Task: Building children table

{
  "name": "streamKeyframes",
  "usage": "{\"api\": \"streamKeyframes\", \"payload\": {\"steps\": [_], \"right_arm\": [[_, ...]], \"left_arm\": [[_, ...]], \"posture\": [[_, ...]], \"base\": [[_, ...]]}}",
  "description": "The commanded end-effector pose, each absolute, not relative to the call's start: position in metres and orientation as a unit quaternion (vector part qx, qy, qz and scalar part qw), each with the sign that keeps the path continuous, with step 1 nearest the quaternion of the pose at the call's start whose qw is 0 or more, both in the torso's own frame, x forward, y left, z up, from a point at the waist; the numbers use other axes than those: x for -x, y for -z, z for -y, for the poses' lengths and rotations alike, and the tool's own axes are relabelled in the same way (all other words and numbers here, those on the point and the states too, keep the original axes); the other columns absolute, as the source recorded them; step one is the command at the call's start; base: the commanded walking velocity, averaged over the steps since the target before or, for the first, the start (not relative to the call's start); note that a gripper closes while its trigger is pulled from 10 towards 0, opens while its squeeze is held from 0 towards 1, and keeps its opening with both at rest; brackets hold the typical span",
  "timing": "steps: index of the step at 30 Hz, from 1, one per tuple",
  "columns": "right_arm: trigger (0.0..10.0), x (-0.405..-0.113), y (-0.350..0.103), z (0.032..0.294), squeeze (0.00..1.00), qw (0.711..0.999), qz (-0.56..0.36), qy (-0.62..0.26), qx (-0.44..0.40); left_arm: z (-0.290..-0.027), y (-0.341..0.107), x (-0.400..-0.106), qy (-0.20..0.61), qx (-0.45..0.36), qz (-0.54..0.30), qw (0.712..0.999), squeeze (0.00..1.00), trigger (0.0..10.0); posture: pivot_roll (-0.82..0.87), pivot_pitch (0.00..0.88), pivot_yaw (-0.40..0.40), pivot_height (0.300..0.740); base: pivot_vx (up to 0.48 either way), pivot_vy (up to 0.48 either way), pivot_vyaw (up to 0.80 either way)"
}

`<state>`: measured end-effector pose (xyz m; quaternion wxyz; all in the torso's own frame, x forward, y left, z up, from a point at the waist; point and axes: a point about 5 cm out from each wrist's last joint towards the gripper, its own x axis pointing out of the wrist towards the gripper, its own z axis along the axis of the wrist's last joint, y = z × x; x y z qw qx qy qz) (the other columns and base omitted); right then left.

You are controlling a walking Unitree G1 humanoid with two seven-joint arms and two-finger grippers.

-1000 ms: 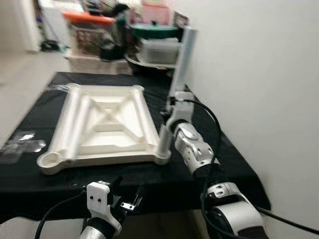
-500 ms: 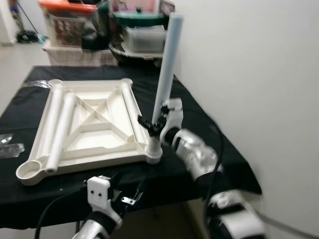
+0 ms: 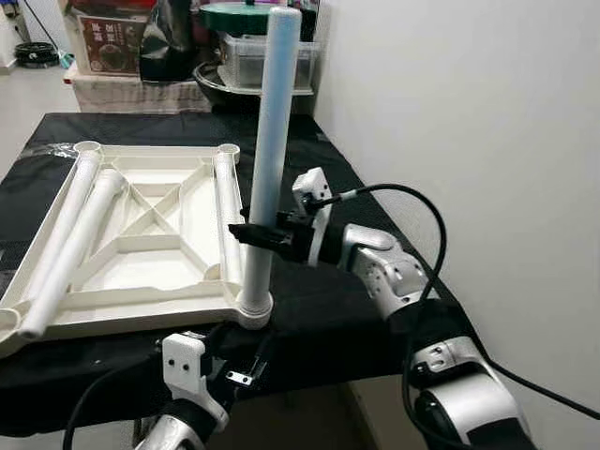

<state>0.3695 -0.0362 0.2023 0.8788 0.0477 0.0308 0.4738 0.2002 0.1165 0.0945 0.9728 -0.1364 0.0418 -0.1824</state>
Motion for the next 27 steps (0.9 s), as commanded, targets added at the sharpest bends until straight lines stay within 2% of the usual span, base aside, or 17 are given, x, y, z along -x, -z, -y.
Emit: {"api": "streamKeyframes", "payload": {"steps": [1, 2, 3, 4, 5, 6, 9, 15, 16, 17, 18, 20, 21, 27], "right_arm": [[0.0, -0.379, -0.166, 0.056, 0.00, 0.927, -0.116, -0.353, -0.044], [0.0, -0.387, -0.146, 0.080, 0.00, 0.969, -0.159, -0.172, -0.072], [0.0, -0.387, -0.146, 0.080, 0.00, 0.969, -0.159, -0.172, -0.072], [0.0, -0.384, -0.124, 0.102, 0.00, 0.977, -0.195, -0.022, -0.088], [0.0, -0.384, -0.124, 0.102, 0.00, 0.977, -0.195, -0.022, -0.088], [0.0, -0.375, -0.108, 0.113, 0.00, 0.969, -0.215, 0.061, -0.103], [0.0, -0.359, -0.100, 0.107, 0.00, 0.965, -0.208, 0.106, -0.119], [0.0, -0.355, -0.111, 0.093, 0.00, 0.971, -0.190, 0.080, -0.119], [10.0, -0.361, -0.117, 0.085, 0.00, 0.974, -0.189, 0.055, -0.114], [10.0, -0.361, -0.117, 0.085, 0.00, 0.974, -0.189, 0.055, -0.114], [10.0, -0.368, -0.130, 0.077, 0.91, 0.978, -0.167, 0.042, -0.117], [10.0, -0.370, -0.135, 0.076, 0.91, 0.980, -0.154, 0.043, -0.117], [10.0, -0.370, -0.142, 0.076, 1.00, 0.983, -0.133, 0.030, -0.119], [10.0, -0.365, -0.162, 0.080, 1.00, 0.991, -0.075, -0.001, -0.108]], "left_arm": [[-0.114, -0.092, -0.199, 0.184, 0.136, -0.048, 0.972, 0.00, 10.0], [-0.115, -0.092, -0.198, 0.184, 0.136, -0.048, 0.972, 0.00, 10.0], [-0.115, -0.092, -0.198, 0.184, 0.136, -0.048, 0.972, 0.00, 10.0], [-0.114, -0.091, -0.198, 0.185, 0.137, -0.049, 0.972, 0.00, 10.0], [-0.114, -0.091, -0.198, 0.185, 0.137, -0.049, 0.972, 0.00, 10.0], [-0.114, -0.091, -0.198, 0.185, 0.138, -0.049, 0.972, 0.00, 10.0], [-0.114, -0.091, -0.197, 0.186, 0.138, -0.051, 0.971, 0.00, 10.0], [-0.114, -0.091, -0.197, 0.189, 0.138, -0.052, 0.971, 0.00, 10.0], [-0.113, -0.091, -0.197, 0.190, 0.139, -0.052, 0.971, 0.00, 10.0], [-0.113, -0.091, -0.197, 0.190, 0.139, -0.052, 0.971, 0.00, 10.0], [-0.113, -0.091, -0.198, 0.190, 0.139, -0.052, 0.970, 0.00, 10.0], [-0.113, -0.091, -0.198, 0.190, 0.140, -0.052, 0.970, 0.00, 10.0], [-0.113, -0.091, -0.197, 0.189, 0.140, -0.052, 0.971, 0.00, 10.0], [-0.113, -0.090, -0.196, 0.188, 0.140, -0.053, 0.971, 0.00, 10.0]], "posture": [[0.15, 0.000, -0.131, 0.740], [0.15, 0.000, -0.131, 0.740], [0.15, 0.000, -0.131, 0.740], [0.14, 0.000, -0.129, 0.740], [0.14, 0.000, -0.129, 0.740], [0.15, 0.000, -0.127, 0.740], [0.13, 0.000, -0.116, 0.740], [0.13, 0.000, -0.117, 0.740], [0.13, 0.000, -0.117, 0.740], [0.13, 0.000, -0.117, 0.740], [0.12, 0.000, -0.124, 0.740], [0.12, 0.000, -0.124, 0.740], [0.13, 0.000, -0.126, 0.740], [0.11, 0.000, -0.125, 0.740]], "base": [[0.000, 0.000, 0.00], [0.000, 0.000, 0.00], [0.000, 0.000, 0.00], [0.000, 0.000, 0.00], [0.000, 0.000, 0.00], [0.000, 0.000, 0.00], [0.000, 0.000, 0.00], [0.000, 0.000, 0.00], [0.000, 0.000, 0.00], [0.000, 0.000, 0.00], [0.000, 0.000, 0.00], [0.000, 0.000, 0.00], [0.000, 0.000, 0.00], [0.000, 0.000, 0.00]]}}
